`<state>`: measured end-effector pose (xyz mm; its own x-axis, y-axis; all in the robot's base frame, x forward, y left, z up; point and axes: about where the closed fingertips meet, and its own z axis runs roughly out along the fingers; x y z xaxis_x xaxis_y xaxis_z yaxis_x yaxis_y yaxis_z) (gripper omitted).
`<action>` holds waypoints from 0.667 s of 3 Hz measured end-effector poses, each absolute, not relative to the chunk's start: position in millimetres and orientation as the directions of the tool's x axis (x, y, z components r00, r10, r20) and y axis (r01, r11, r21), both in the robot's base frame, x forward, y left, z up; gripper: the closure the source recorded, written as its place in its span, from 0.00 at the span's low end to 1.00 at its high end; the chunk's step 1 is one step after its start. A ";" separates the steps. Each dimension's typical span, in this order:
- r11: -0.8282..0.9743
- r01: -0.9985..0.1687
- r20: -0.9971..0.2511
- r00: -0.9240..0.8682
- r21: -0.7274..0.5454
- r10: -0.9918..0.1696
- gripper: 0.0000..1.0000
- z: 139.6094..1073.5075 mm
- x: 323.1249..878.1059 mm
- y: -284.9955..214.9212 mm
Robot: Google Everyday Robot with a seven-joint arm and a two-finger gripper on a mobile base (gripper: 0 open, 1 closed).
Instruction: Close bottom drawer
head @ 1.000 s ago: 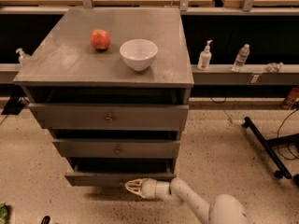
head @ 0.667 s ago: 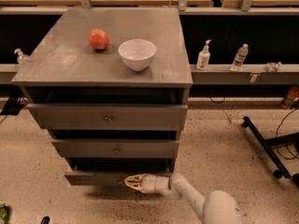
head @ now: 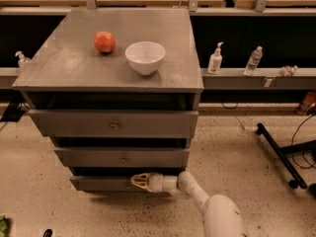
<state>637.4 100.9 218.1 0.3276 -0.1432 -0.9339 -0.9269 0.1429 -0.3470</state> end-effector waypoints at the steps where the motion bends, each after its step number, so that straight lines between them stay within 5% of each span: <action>1: 0.112 -0.906 -0.911 0.398 -0.409 -0.109 1.00 233.8 665.2 109.0; 2: 0.099 -0.868 -0.871 0.476 -0.487 -0.121 1.00 235.6 674.7 102.3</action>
Offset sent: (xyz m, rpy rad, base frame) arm -0.0121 0.0202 0.0097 0.0268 -0.1736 0.1345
